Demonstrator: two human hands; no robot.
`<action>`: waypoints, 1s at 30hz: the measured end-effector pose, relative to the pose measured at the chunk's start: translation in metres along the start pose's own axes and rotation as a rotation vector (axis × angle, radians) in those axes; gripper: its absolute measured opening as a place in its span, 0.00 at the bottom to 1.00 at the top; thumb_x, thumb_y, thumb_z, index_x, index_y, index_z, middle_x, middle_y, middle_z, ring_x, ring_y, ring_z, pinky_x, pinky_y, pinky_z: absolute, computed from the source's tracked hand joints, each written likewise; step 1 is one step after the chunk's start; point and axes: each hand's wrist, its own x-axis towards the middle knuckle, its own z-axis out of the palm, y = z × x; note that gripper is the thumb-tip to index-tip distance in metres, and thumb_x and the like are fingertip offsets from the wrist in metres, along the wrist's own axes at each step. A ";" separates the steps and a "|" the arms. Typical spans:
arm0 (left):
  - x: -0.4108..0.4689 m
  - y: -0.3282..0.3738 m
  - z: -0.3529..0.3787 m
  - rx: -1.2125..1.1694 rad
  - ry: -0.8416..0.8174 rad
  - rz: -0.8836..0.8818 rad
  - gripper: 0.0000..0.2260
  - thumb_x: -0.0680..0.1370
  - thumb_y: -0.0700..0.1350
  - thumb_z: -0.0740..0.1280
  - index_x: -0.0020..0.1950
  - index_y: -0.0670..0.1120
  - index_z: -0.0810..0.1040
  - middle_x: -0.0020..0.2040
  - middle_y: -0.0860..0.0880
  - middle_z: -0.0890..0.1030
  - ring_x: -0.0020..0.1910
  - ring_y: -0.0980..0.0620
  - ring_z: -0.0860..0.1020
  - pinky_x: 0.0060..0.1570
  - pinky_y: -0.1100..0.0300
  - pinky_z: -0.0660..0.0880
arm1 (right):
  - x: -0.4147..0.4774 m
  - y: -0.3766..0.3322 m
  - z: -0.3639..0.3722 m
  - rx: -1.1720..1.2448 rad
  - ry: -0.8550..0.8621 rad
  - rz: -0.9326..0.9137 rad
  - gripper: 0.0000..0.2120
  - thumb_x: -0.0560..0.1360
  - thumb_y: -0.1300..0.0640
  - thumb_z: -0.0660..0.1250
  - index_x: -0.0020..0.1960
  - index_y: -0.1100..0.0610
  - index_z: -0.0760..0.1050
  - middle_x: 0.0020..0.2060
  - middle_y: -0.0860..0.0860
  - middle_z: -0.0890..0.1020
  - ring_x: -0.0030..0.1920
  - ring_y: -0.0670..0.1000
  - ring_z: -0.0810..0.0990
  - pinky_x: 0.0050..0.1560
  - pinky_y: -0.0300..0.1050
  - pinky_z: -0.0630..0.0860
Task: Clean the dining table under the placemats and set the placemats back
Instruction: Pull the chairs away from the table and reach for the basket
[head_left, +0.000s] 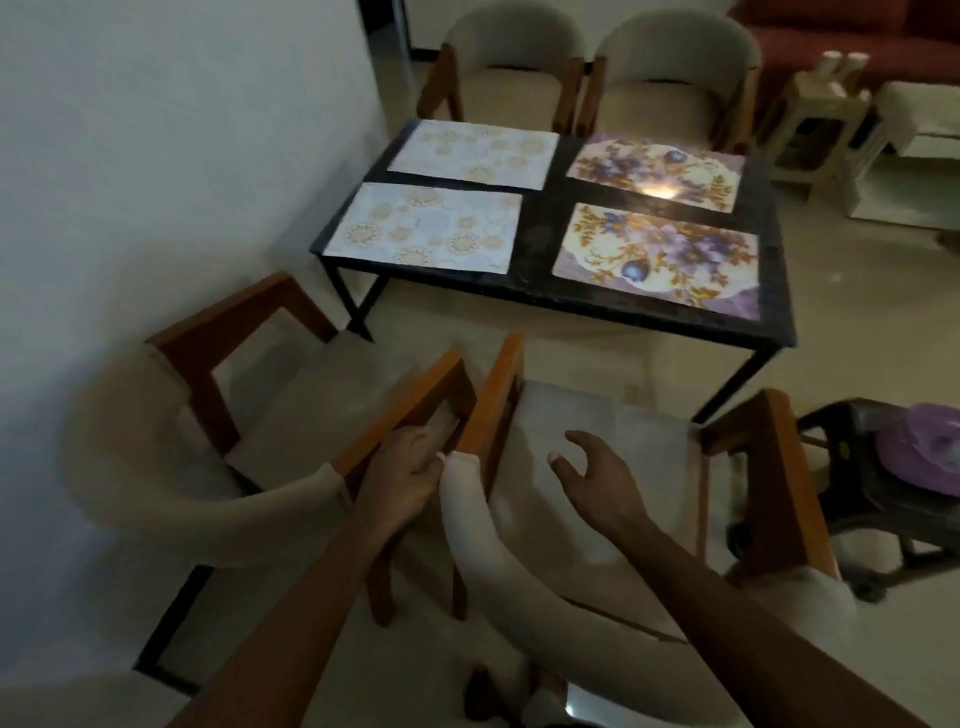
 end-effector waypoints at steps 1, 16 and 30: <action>0.001 -0.004 -0.012 -0.004 0.051 -0.011 0.20 0.83 0.49 0.70 0.75 0.49 0.74 0.68 0.56 0.74 0.67 0.56 0.73 0.65 0.58 0.70 | 0.006 -0.014 0.007 0.009 -0.011 -0.039 0.28 0.83 0.42 0.65 0.78 0.54 0.70 0.77 0.51 0.72 0.74 0.53 0.72 0.74 0.50 0.68; 0.066 -0.138 -0.194 -0.050 0.190 0.002 0.19 0.83 0.49 0.69 0.73 0.50 0.76 0.74 0.48 0.76 0.75 0.47 0.72 0.72 0.48 0.73 | 0.040 -0.201 0.156 0.154 -0.100 -0.133 0.27 0.81 0.41 0.65 0.77 0.51 0.69 0.72 0.50 0.76 0.69 0.52 0.77 0.67 0.52 0.77; 0.146 -0.259 -0.326 0.093 0.034 0.039 0.17 0.83 0.47 0.70 0.71 0.48 0.78 0.71 0.46 0.79 0.66 0.44 0.78 0.63 0.49 0.74 | 0.013 -0.270 0.279 0.106 -0.053 0.239 0.39 0.79 0.42 0.70 0.82 0.54 0.58 0.81 0.54 0.61 0.75 0.57 0.71 0.70 0.53 0.73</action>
